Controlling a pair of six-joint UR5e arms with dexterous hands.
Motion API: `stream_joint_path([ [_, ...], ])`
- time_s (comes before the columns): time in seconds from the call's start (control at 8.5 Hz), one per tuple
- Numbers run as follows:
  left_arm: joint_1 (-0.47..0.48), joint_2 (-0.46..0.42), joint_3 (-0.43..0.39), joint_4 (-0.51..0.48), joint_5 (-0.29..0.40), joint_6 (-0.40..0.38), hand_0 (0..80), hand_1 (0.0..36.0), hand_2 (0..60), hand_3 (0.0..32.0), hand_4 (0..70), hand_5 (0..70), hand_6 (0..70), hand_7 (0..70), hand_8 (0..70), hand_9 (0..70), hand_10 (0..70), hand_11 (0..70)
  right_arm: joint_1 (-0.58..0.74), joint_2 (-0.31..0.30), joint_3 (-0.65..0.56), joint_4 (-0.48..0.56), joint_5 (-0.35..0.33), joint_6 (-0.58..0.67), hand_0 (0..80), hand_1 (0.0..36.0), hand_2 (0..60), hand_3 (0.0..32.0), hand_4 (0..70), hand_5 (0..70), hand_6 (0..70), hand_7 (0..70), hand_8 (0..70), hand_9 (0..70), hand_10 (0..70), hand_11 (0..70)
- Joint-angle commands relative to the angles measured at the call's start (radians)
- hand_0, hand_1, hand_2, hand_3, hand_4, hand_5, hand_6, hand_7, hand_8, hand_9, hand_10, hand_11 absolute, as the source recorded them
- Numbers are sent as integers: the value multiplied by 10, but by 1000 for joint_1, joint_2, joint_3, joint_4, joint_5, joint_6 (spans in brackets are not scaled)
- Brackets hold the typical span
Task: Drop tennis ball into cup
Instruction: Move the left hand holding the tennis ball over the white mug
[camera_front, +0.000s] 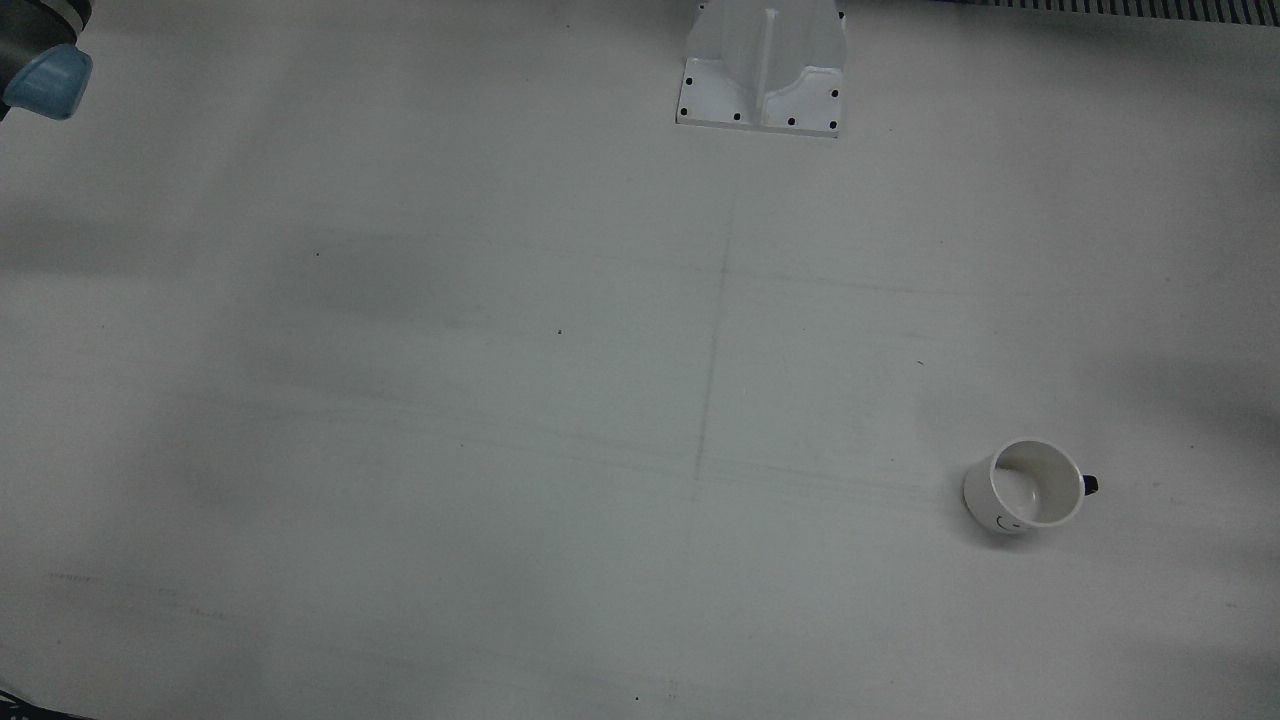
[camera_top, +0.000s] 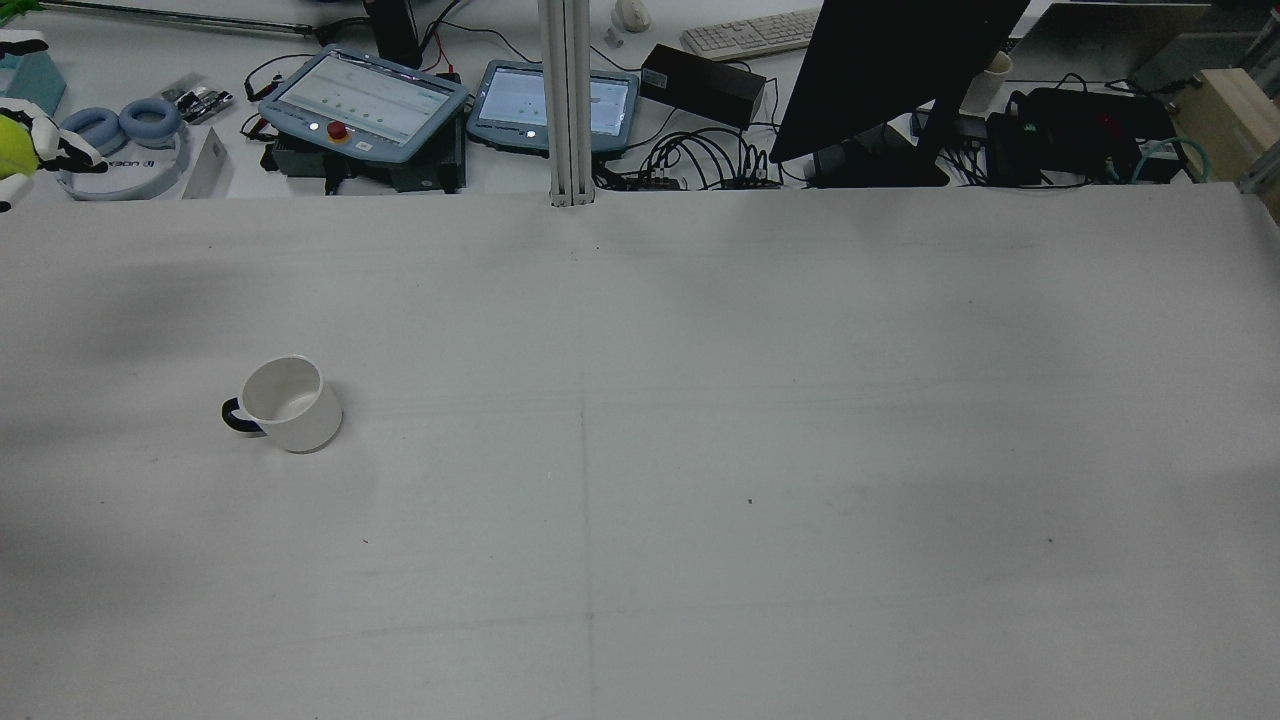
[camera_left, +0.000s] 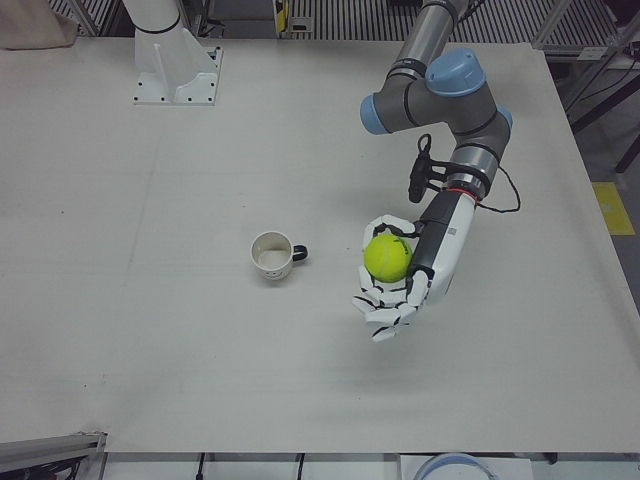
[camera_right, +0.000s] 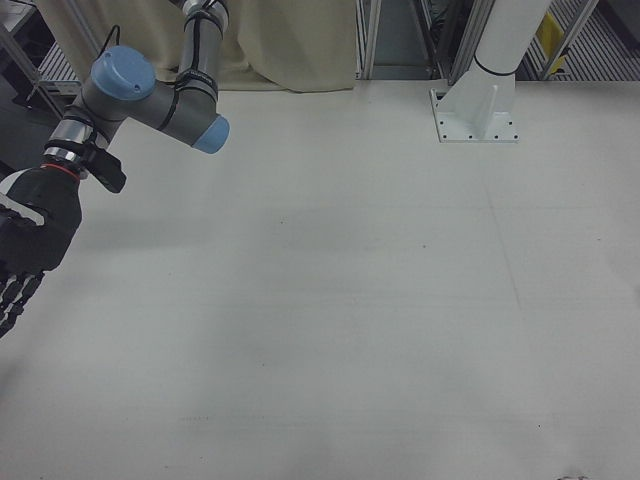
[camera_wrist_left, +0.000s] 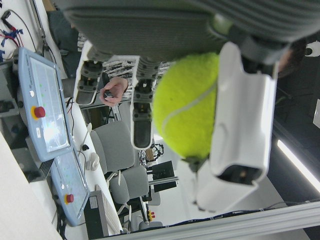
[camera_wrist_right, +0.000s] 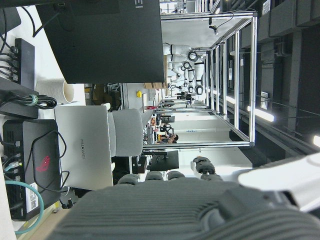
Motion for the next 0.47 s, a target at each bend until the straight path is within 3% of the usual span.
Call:
stream_joint_path([
  [0.0, 195, 20, -89, 48, 15, 16, 800, 360, 582, 304, 0, 322, 700, 556, 413, 349, 110, 203, 0, 0, -1, 0, 0, 0, 0, 0, 0, 0, 0, 0, 0, 0, 0, 0, 0, 0],
  [0.12, 250, 10, -92, 48, 15, 42, 800, 360, 568, 314, 0, 315, 699, 555, 411, 352, 111, 205, -1, 0, -1, 0, 0, 0, 0, 0, 0, 0, 0, 0, 0, 0, 0, 0, 0, 0],
  [0.24, 288, 0, -91, 48, 10, 59, 800, 360, 524, 320, 0, 294, 621, 569, 398, 356, 112, 207, -1, 0, -1, 0, 0, 0, 0, 0, 0, 0, 0, 0, 0, 0, 0, 0, 0, 0],
  [0.35, 307, -6, -78, 48, 10, 64, 800, 360, 539, 320, 0, 317, 697, 547, 412, 352, 111, 205, -1, 0, -1, 0, 0, 0, 0, 0, 0, 0, 0, 0, 0, 0, 0, 0, 0, 0],
])
